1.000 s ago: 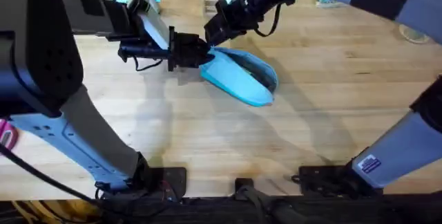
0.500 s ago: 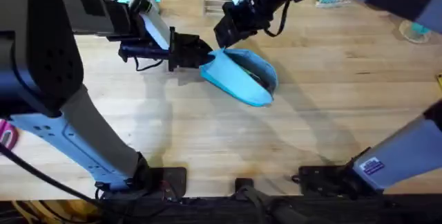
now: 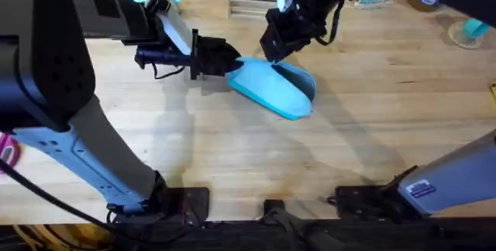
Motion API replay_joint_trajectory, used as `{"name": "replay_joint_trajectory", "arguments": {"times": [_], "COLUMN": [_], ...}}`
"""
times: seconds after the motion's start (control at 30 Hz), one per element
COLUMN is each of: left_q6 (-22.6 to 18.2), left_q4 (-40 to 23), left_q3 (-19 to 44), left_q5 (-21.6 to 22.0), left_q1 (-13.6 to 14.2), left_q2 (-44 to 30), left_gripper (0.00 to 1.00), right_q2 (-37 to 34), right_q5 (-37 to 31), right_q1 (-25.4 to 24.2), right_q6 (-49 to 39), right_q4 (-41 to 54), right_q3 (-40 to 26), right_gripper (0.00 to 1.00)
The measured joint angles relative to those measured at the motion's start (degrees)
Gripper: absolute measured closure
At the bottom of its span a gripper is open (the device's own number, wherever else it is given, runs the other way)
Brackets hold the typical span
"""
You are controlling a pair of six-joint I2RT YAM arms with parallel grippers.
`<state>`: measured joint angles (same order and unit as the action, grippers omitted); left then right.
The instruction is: Unzip the bag, pick up the pens from the table one at a time and place them inside, then zip the bag closed.
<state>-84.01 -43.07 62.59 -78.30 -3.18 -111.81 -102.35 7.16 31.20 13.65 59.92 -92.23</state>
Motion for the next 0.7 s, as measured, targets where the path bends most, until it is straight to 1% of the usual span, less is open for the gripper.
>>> {"name": "replay_joint_trajectory", "arguments": {"times": [0.13, 0.23, 0.57, 0.7], "left_q6": [0.0, 0.0, 0.0, 0.0], "left_q4": [0.0, 0.0, -0.2, -0.2], "left_q3": [0.0, 0.0, 0.0, 0.0], "left_q5": [0.3, 0.4, 1.2, 1.3], "left_q1": [0.0, 0.0, 0.1, 0.1], "left_q2": [0.0, 0.0, 0.0, 0.0], "left_gripper": [0.958, 0.958, 0.958, 0.958], "right_q2": [0.0, 0.0, 0.0, 0.0], "right_q5": [-0.3, -0.3, -0.2, -0.2], "right_q1": [-1.1, -2.8, -13.4, -15.5], "right_q6": [1.4, 2.2, 2.9, 3.3], "right_q4": [1.3, 3.8, 11.0, 12.4], "right_q3": [0.0, 0.0, 0.0, 0.2], "right_gripper": [0.968, 0.968, 0.968, 0.968]}}
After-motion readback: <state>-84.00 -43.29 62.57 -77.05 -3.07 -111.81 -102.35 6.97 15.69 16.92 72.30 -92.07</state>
